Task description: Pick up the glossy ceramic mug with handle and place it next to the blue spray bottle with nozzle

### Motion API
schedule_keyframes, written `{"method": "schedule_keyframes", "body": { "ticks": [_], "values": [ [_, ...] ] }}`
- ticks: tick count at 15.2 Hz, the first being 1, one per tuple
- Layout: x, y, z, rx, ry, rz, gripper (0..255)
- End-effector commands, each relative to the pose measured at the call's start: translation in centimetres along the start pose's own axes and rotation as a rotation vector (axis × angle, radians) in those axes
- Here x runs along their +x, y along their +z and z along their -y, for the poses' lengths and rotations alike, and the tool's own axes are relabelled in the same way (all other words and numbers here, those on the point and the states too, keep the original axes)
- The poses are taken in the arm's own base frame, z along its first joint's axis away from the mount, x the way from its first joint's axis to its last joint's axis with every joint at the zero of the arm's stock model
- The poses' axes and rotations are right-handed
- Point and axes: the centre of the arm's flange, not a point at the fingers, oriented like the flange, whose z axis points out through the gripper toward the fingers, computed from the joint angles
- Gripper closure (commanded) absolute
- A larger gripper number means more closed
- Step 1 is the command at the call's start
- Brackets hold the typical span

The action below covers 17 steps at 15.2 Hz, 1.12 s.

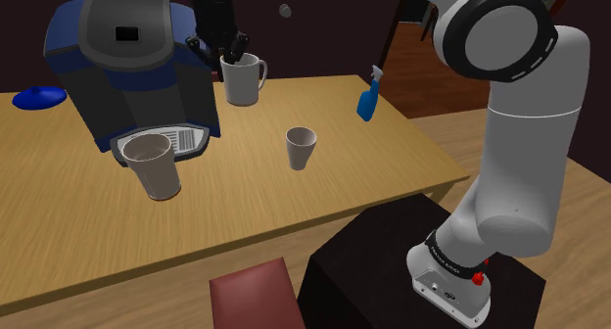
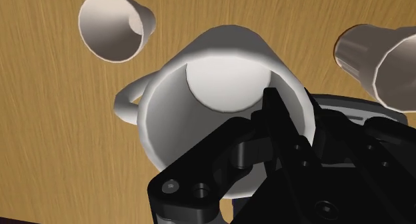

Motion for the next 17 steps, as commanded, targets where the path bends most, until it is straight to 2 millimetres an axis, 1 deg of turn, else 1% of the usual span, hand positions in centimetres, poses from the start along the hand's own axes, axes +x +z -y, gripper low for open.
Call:
{"method": "schedule_keyframes", "body": {
  "ticks": [1,4,17],
  "values": [
    [0.0,-1.1,0.0,0.000,0.000,0.000,255],
    [-0.1,-2.6,-0.1,0.000,0.000,0.000,255],
    [0.6,-1.8,-17.2,0.000,0.000,0.000,255]
  ]
}}
